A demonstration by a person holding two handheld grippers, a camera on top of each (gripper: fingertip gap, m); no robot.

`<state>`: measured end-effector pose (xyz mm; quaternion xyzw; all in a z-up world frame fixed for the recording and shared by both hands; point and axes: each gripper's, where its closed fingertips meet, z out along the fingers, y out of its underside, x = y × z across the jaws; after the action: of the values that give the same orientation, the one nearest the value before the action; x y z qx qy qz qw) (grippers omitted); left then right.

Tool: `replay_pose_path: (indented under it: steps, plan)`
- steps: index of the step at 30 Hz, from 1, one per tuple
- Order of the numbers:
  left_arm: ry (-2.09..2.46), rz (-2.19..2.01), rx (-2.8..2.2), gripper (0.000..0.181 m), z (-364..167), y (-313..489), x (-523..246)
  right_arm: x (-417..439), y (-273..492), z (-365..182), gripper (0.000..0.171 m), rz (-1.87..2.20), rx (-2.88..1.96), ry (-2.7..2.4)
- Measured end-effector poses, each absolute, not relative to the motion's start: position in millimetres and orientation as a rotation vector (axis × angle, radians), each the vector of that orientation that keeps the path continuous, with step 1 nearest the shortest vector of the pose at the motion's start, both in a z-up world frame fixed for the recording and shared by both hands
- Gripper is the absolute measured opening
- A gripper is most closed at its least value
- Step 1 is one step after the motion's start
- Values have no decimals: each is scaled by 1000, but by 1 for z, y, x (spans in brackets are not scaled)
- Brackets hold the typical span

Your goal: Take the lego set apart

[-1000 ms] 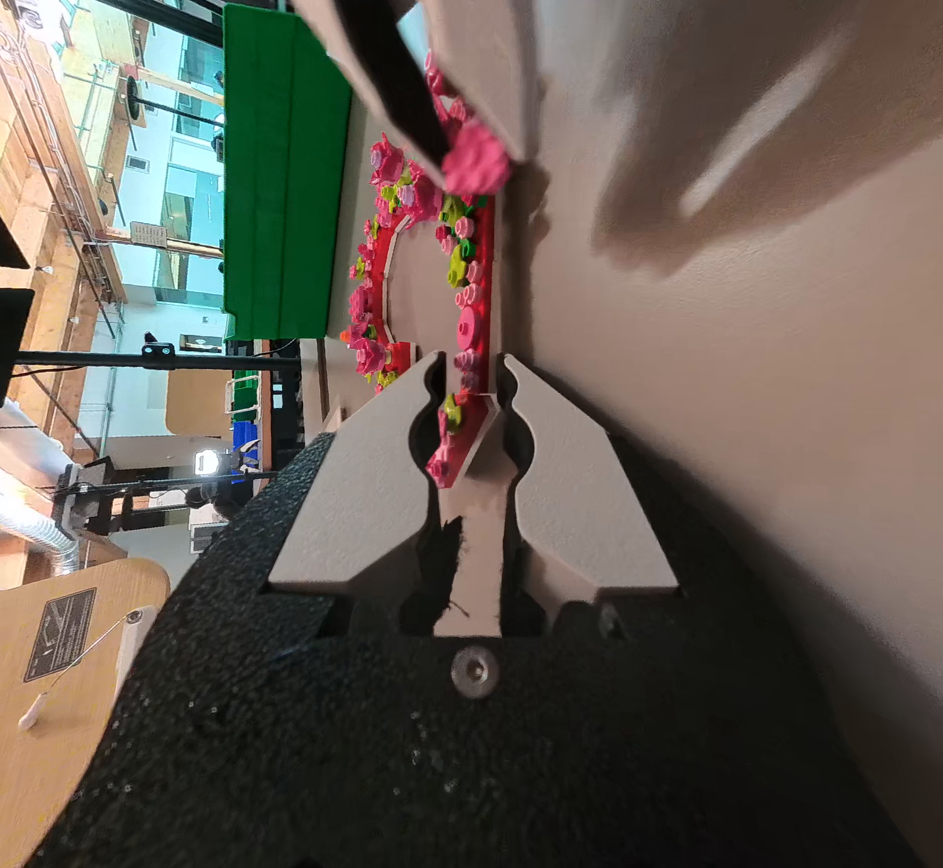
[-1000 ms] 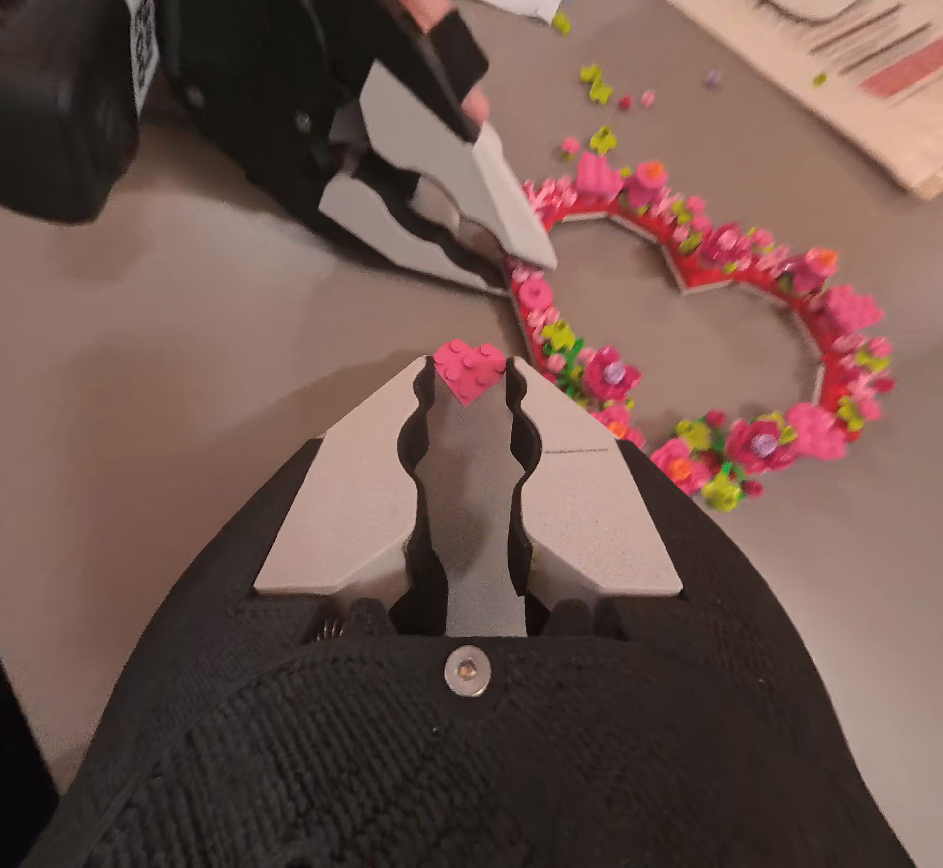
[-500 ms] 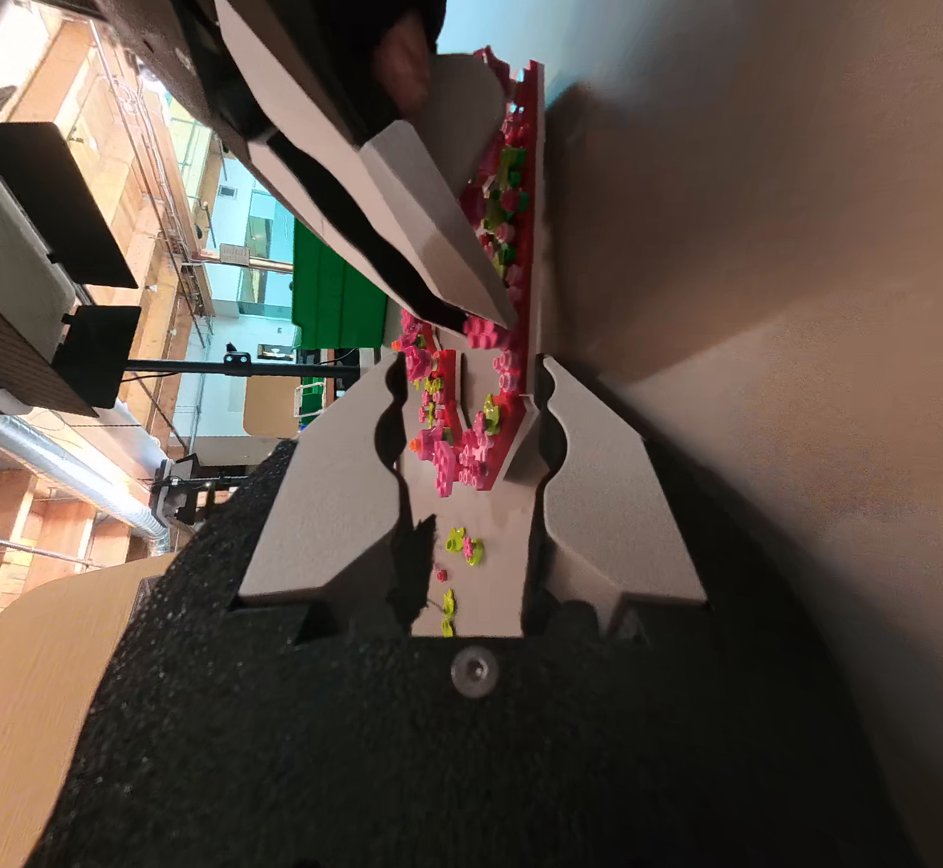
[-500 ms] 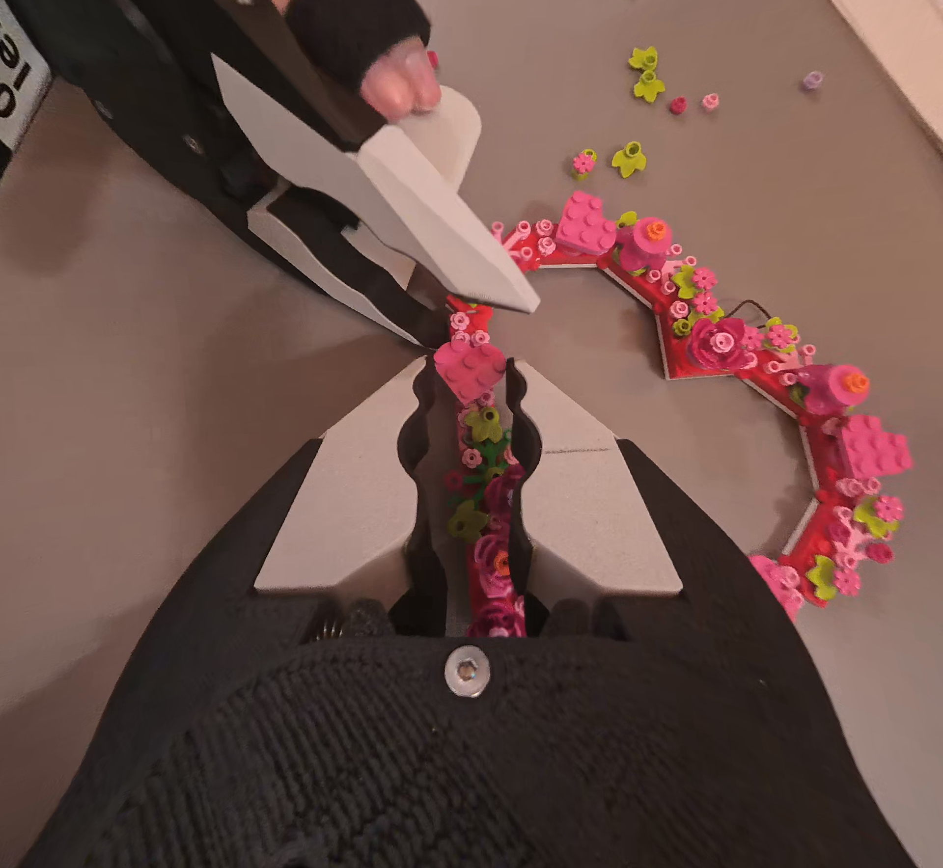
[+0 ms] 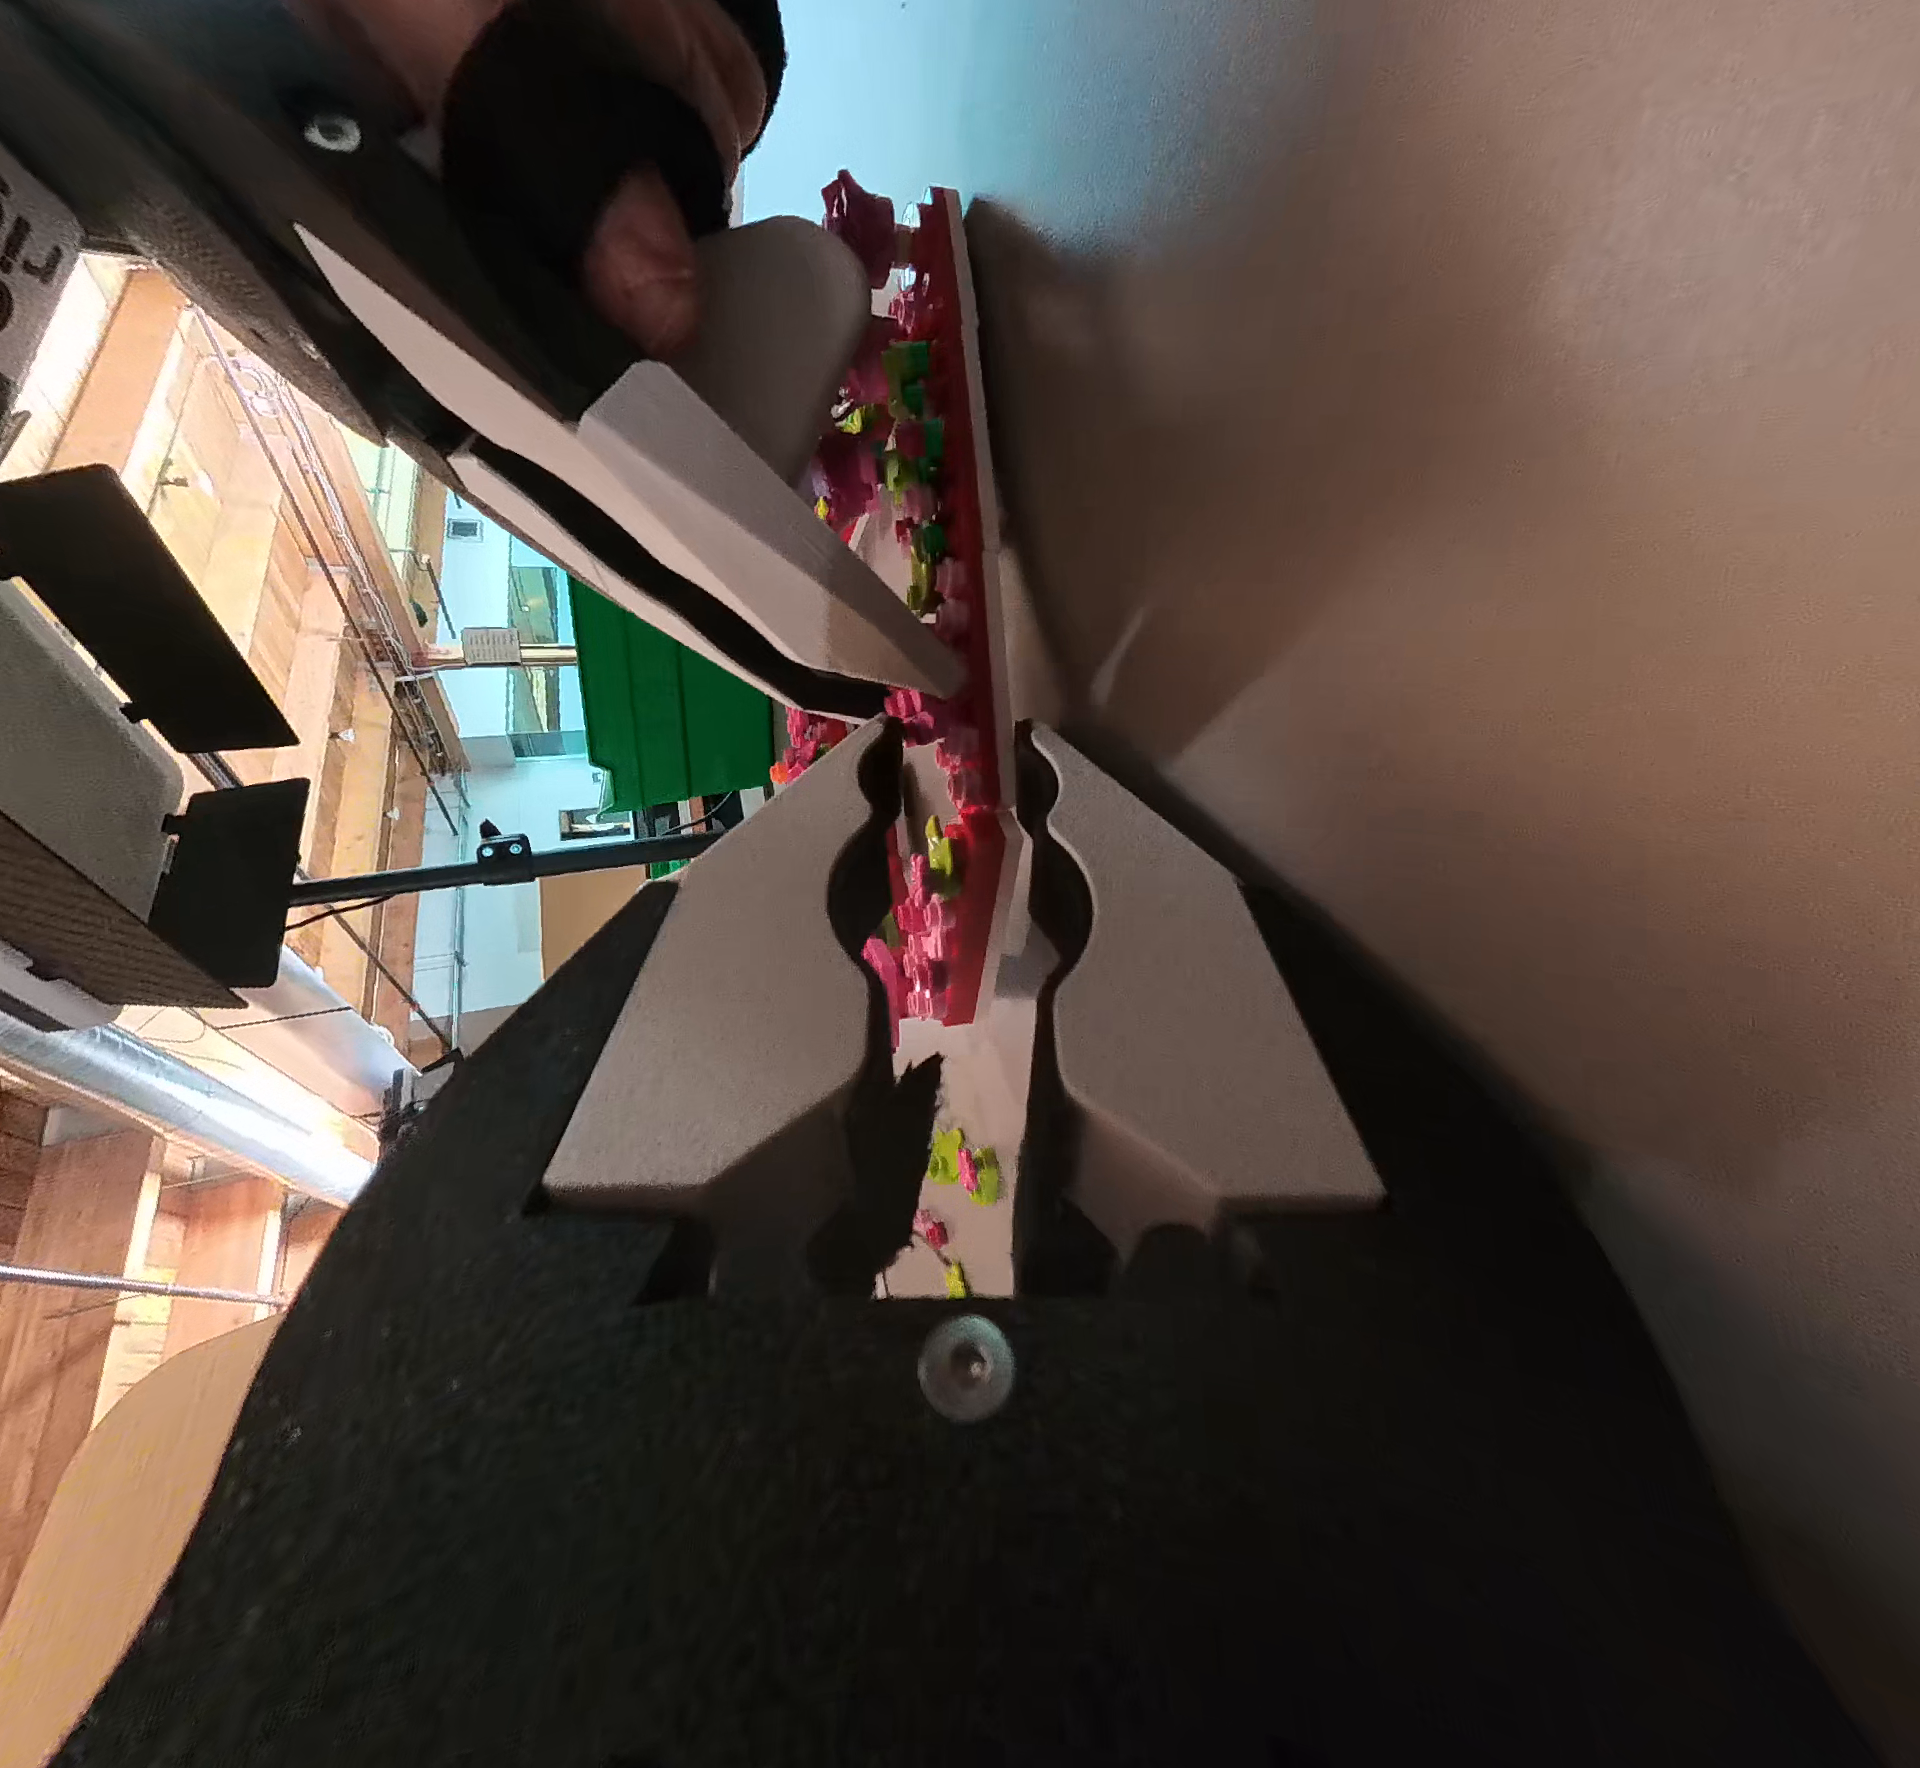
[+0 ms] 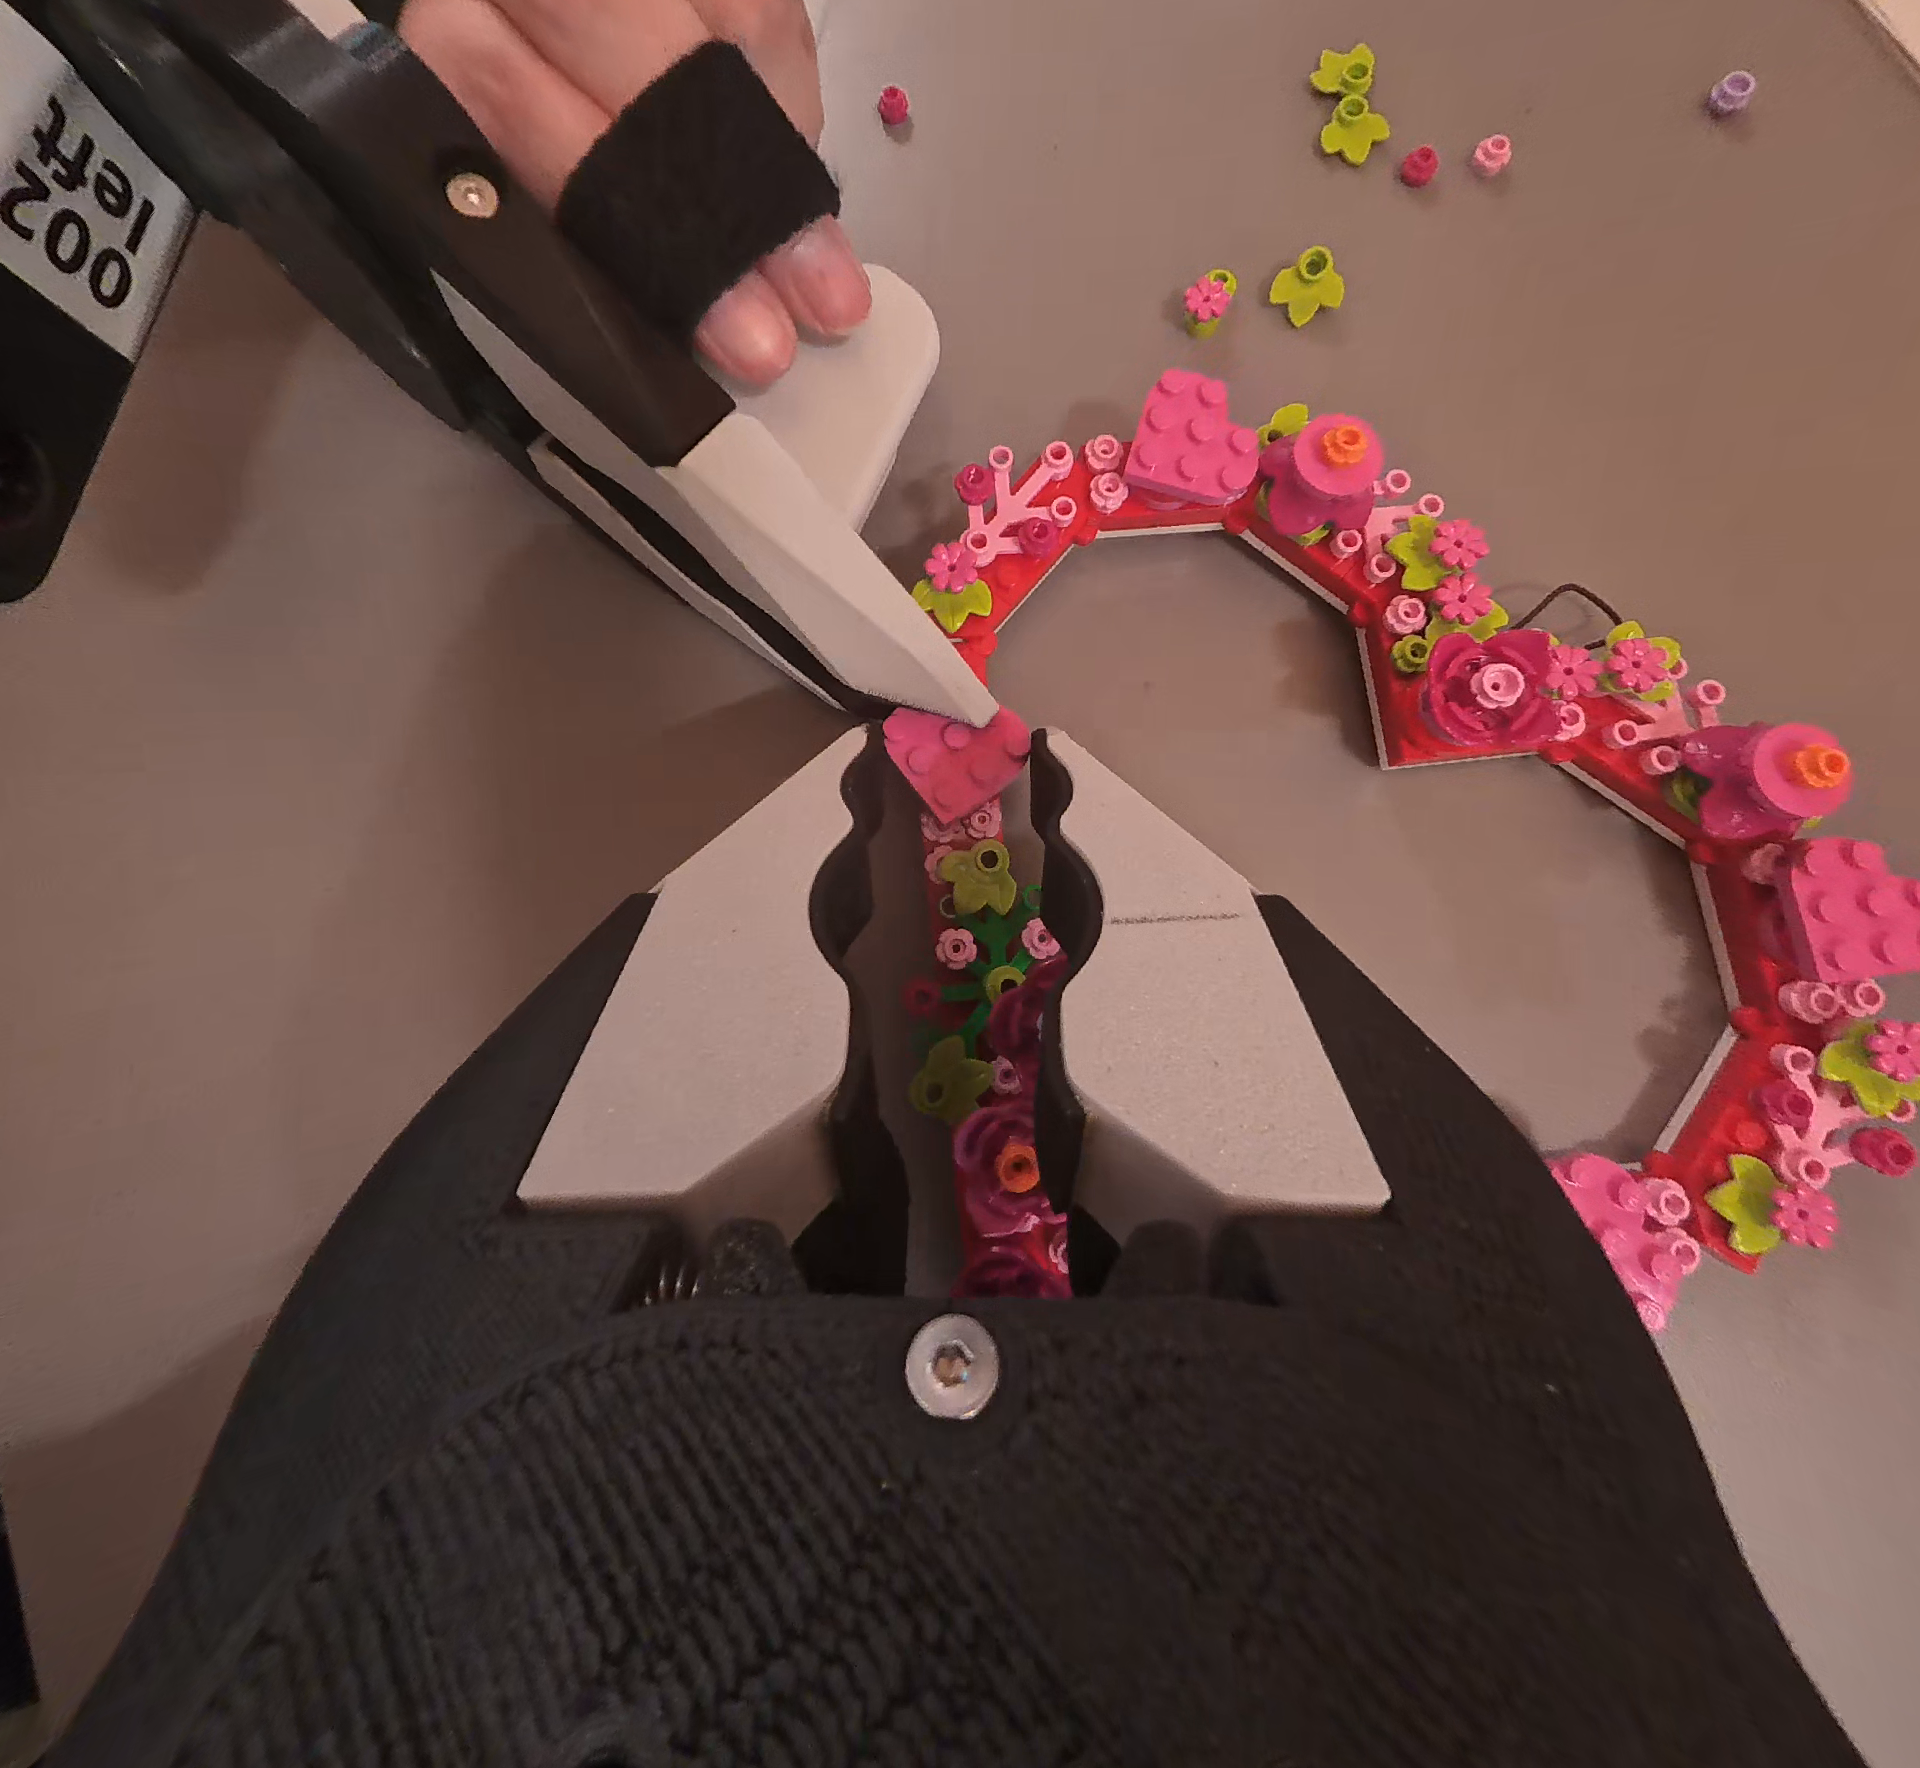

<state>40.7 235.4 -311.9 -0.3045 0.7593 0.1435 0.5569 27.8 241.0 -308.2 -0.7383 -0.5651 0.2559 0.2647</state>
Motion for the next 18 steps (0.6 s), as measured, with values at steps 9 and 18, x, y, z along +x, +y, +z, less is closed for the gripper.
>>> replay_pose_path:
  steps: [9,18]
  plan:
    - [1789,381,-696,15,-313,236,41,29,238,-305,37,614,-1925,-1507]
    - [1774,393,-718,14,-312,239,40,50,227,-301,60,119,-1614,-1597]
